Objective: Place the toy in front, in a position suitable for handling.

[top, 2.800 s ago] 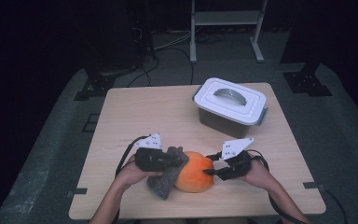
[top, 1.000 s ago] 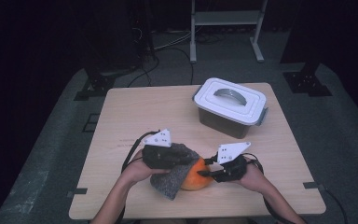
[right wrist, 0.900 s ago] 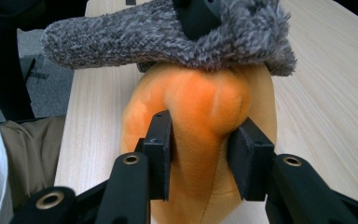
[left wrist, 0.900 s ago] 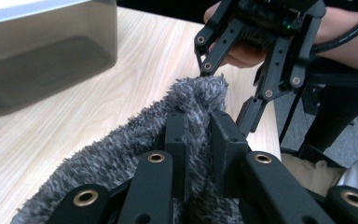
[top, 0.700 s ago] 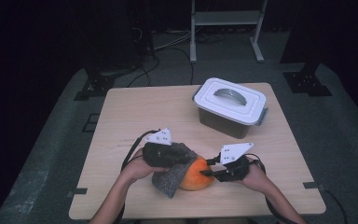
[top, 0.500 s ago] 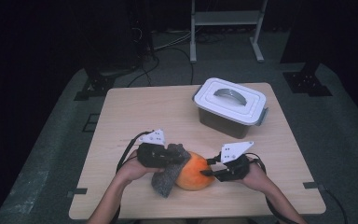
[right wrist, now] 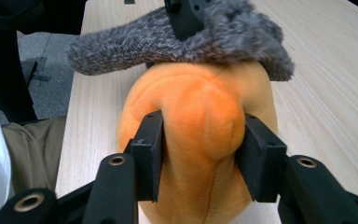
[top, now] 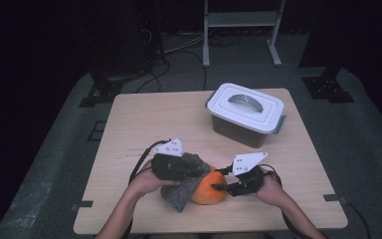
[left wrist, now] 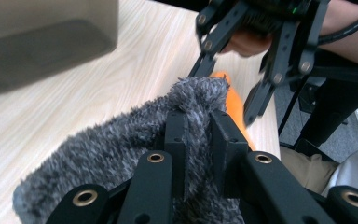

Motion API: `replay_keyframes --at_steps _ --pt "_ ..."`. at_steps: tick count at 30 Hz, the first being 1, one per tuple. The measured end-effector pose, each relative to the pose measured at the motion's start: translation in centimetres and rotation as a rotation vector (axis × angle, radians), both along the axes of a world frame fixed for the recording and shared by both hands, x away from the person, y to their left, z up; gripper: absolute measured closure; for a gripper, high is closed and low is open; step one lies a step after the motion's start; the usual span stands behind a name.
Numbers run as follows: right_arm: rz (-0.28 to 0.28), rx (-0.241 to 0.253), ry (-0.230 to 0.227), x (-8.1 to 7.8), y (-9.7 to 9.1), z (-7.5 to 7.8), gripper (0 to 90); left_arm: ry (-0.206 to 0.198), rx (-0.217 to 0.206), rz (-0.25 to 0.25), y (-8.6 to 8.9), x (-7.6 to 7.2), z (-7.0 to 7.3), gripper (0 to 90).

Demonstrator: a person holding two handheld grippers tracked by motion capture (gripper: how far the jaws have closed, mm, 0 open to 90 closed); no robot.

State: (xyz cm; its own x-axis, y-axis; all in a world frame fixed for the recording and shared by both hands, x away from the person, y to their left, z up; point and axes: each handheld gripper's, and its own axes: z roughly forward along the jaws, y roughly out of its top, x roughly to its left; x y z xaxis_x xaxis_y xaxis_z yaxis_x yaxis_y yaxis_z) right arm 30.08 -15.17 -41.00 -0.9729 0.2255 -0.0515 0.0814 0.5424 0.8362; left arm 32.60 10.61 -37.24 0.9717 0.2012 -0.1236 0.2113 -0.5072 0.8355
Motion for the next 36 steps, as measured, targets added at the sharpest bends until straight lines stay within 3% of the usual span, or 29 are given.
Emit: replay_keyframes --at_steps 3,7,14,20,26,30,34,35,36 --pt "0.012 -0.002 -0.017 -0.2 0.1 0.0 56.1 -0.009 -0.001 -0.014 -0.7 -0.1 0.4 78.0" --pt "0.012 -0.009 -0.037 -0.3 -0.1 0.0 59.2 -0.023 0.03 -0.017 -1.3 0.2 0.4 78.0" --pt "0.027 -0.019 -0.051 -0.2 -0.5 0.0 61.6 -0.007 0.055 0.042 0.4 1.0 -0.3 77.9" --pt "0.016 -0.023 -0.051 0.4 -1.2 0.0 62.0 0.028 0.037 0.056 1.4 1.3 -1.2 78.0" --pt "0.011 -0.04 -0.058 1.0 -1.8 0.0 62.2 0.063 0.016 0.027 1.2 1.0 -1.6 78.0" --pt "-0.003 -0.042 -0.046 1.4 -2.5 -0.3 62.2 0.079 0.011 -0.015 0.6 0.4 -1.8 78.0" --pt "-0.006 -0.038 -0.026 1.4 -2.7 -0.4 60.1 0.081 0.009 -0.014 0.5 0.2 -1.8 77.9" --pt "-0.006 -0.03 0.001 1.5 -2.7 -0.4 54.7 0.076 0.014 -0.003 0.5 0.2 -1.9 77.9" --pt "-0.006 -0.03 0.001 1.5 -2.7 -0.4 54.7 0.076 0.014 -0.003 0.5 0.2 -1.9 77.9"
